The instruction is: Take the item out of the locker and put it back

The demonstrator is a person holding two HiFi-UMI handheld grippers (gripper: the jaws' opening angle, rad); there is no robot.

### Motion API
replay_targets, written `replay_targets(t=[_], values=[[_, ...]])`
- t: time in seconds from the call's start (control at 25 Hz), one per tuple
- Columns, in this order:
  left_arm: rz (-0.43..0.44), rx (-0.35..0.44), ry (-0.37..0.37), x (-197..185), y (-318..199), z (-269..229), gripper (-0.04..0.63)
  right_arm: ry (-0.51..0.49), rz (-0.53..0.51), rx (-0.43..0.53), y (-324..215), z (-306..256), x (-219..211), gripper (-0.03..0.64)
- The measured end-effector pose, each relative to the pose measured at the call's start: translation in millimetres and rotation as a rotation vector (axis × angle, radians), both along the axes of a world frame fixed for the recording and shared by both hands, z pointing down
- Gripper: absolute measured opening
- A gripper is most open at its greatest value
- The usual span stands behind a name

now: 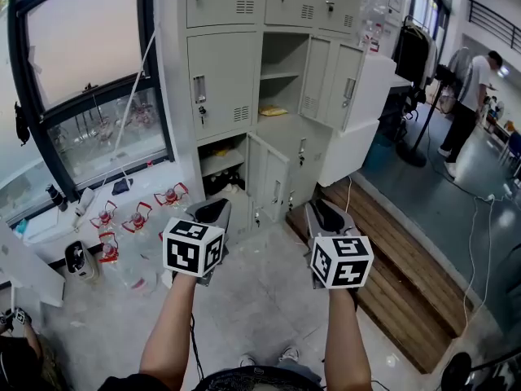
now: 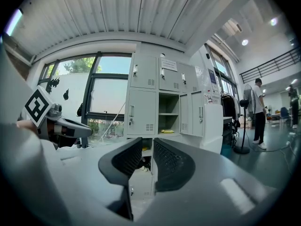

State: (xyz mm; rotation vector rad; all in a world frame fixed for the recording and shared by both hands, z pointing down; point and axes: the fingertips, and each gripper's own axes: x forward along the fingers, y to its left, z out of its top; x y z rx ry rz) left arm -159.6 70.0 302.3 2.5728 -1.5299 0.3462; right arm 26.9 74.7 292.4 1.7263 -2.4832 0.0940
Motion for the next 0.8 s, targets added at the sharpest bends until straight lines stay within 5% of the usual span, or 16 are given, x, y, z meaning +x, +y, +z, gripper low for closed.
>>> replay_targets(t=[0.8], values=[[0.04, -0.004, 0.016, 8.6, -18.3, 6.8, 0.0, -0.019, 0.018, -0.021, -8.1, 9.3, 0.4, 0.301]])
